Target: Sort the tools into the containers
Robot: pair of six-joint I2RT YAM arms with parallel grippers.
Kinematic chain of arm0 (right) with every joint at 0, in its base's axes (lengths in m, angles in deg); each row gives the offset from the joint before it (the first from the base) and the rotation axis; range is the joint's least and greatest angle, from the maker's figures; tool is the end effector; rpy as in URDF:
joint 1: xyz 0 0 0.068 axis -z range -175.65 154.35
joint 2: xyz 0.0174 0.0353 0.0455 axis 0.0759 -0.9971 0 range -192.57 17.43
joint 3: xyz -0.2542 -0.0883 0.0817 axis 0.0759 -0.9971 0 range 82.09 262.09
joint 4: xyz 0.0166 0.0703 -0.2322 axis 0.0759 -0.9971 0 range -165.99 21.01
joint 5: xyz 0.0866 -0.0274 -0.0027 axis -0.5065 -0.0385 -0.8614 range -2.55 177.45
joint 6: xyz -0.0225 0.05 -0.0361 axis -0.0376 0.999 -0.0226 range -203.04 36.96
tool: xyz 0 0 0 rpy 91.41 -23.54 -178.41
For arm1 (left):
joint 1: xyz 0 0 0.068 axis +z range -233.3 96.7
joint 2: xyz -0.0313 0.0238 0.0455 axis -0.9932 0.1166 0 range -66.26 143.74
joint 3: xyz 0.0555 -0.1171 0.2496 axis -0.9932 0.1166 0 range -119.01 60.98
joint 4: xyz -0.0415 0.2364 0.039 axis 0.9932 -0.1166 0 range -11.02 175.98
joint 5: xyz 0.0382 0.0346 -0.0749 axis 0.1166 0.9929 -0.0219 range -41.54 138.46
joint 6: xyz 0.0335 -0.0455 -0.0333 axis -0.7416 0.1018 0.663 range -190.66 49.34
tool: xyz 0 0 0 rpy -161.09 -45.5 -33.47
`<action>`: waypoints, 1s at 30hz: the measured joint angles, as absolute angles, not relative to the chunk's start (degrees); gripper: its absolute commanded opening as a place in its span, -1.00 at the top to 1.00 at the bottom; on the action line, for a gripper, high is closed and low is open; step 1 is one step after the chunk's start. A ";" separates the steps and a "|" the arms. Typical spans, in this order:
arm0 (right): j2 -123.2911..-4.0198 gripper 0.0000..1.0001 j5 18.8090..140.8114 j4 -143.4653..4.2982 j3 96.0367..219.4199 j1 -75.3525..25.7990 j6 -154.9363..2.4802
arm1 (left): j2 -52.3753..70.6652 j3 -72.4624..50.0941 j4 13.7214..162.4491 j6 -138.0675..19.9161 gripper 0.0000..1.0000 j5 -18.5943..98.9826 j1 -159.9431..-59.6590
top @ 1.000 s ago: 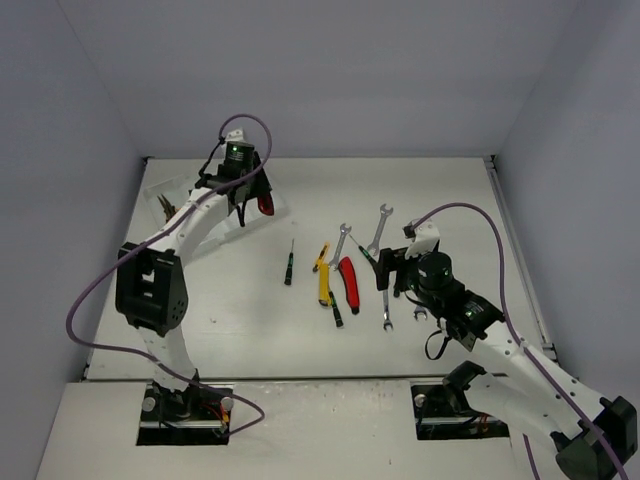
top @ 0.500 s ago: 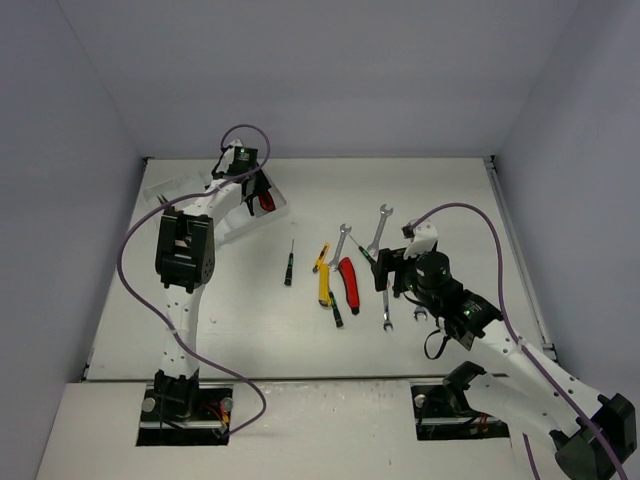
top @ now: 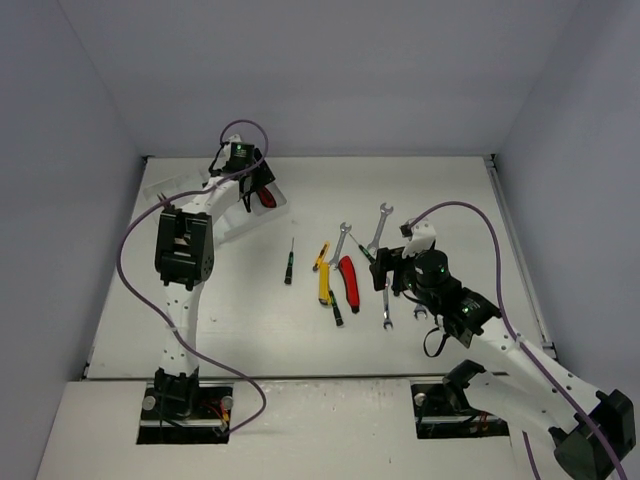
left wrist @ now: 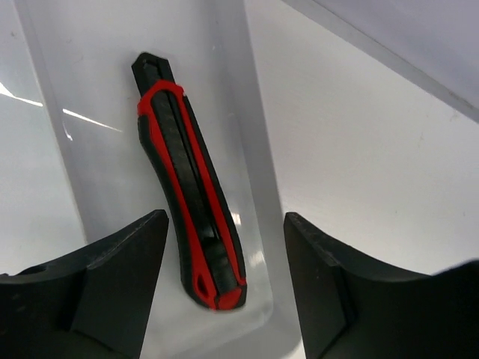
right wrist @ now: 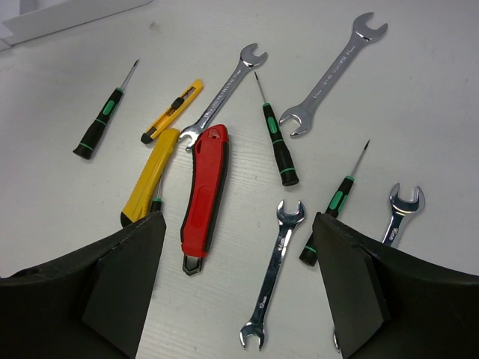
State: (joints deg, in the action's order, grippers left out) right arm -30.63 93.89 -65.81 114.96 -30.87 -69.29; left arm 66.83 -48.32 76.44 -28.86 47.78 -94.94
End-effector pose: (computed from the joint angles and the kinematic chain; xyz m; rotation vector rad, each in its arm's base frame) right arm 0.1614 0.1069 0.2891 -0.2556 1.7901 0.5138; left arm 0.5303 -0.1098 0.2076 -0.5667 2.1304 -0.5460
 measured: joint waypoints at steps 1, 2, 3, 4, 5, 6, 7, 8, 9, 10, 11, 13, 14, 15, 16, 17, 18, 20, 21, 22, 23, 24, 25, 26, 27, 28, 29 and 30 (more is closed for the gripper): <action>-30.59 -0.55 93.90 -65.82 114.96 -30.87 -69.30 | 65.59 -47.51 75.90 -29.62 -0.21 47.74 -95.21; -30.52 -0.55 93.96 -65.83 114.96 -30.87 -69.31 | 63.91 -46.45 75.27 -30.46 -0.21 47.76 -95.65; -30.41 -0.55 94.11 -65.84 114.96 -30.87 -69.31 | 61.79 -45.12 74.65 -31.29 -0.21 47.89 -96.31; -30.21 -0.55 94.47 -65.91 114.96 -30.87 -69.32 | 59.15 -43.34 74.19 -32.09 -0.21 48.36 -97.36; -29.88 -0.55 94.89 -66.05 114.91 -30.87 -69.33 | 56.28 -41.53 73.52 -32.78 -0.21 48.91 -98.57; -29.42 -0.55 95.54 -66.28 114.84 -30.87 -69.31 | 53.07 -39.44 73.29 -33.40 -0.21 49.84 -100.25; -28.87 -0.55 96.42 -66.55 114.75 -30.85 -69.28 | 49.93 -37.34 73.16 -33.89 -0.21 50.82 -102.24; -28.31 -0.55 97.34 -66.80 114.67 -30.82 -69.21 | 46.98 -35.39 72.93 -34.30 -0.21 51.70 -104.38; -27.75 -0.55 98.22 -66.98 114.63 -30.77 -69.03 | 44.29 -33.76 72.84 -34.61 -0.21 52.52 -107.13; -27.19 -0.55 99.06 -67.16 114.59 -30.69 -68.80 | 41.78 -32.06 73.03 -34.83 -0.21 53.16 -109.99; -26.61 -0.55 99.84 -67.30 114.56 -30.55 -68.50 | 39.56 -30.24 73.66 -34.90 -0.21 53.55 -113.00; -25.37 -0.55 101.22 -67.70 114.47 -30.47 -67.77 | 36.94 -27.20 73.66 -34.71 -0.21 53.84 -118.08; -24.77 -0.55 101.69 -67.91 114.43 -30.45 -67.44 | 36.41 -25.72 73.73 -34.58 -0.21 53.83 -120.71; -24.10 -0.55 102.11 -68.06 114.37 -30.44 -66.96 | 36.15 -24.26 73.67 -34.37 -0.21 53.92 -123.15; -23.33 -0.55 102.44 -68.18 114.25 -30.39 -66.43 | 36.30 -22.93 73.37 -34.10 -0.21 54.04 -125.08; -22.47 -0.55 102.74 -68.32 114.06 -30.25 -66.05 | 36.68 -21.77 72.92 -33.87 -0.21 54.04 -126.50; -21.56 -0.55 103.01 -68.47 113.86 -30.19 -65.60 | 37.22 -20.75 72.41 -33.58 -0.21 54.08 -127.82; -19.71 -0.55 103.54 -68.95 113.44 -30.17 -64.77 | 38.80 -19.37 71.36 -32.81 -0.21 54.37 -130.21; -18.93 -0.55 103.76 -69.23 113.22 -30.17 -64.41 | 39.68 -19.05 71.17 -32.52 -0.21 54.49 -131.14; -18.11 -0.55 103.95 -69.51 113.00 -30.17 -64.01 | 40.58 -18.85 70.99 -32.04 -0.21 54.57 -132.13; -17.41 -0.55 104.10 -69.76 112.80 -30.17 -63.67 | 41.42 -18.79 70.89 -31.45 -0.21 54.60 -132.97; -16.83 -0.55 104.23 -70.00 112.61 -30.17 -63.41 | 42.19 -18.75 70.87 -30.88 -0.21 54.63 -133.66; -16.43 -0.55 104.25 -70.23 112.52 -30.17 -63.20 | 42.85 -18.66 70.91 -30.26 -0.20 54.63 -134.35; -16.05 -0.55 104.25 -70.46 112.51 -30.17 -63.01 | 43.36 -18.34 71.01 -29.59 -0.20 54.58 -134.99; -15.74 -0.55 104.25 -70.58 112.50 -30.17 -62.84 | 43.75 -17.95 71.03 -28.94 -0.19 54.54 -135.48; -15.57 -0.55 104.25 -70.65 112.49 -30.17 -62.67 | 44.14 -17.56 71.01 -28.37 -0.19 54.52 -135.77; -15.48 -0.55 104.25 -70.72 112.49 -30.17 -62.49 | 44.58 -17.20 70.99 -27.87 -0.17 54.52 -135.95; -15.44 -0.55 104.26 -70.77 112.47 -30.17 -62.31 | 45.16 -17.01 70.92 -27.38 -0.14 54.53 -136.02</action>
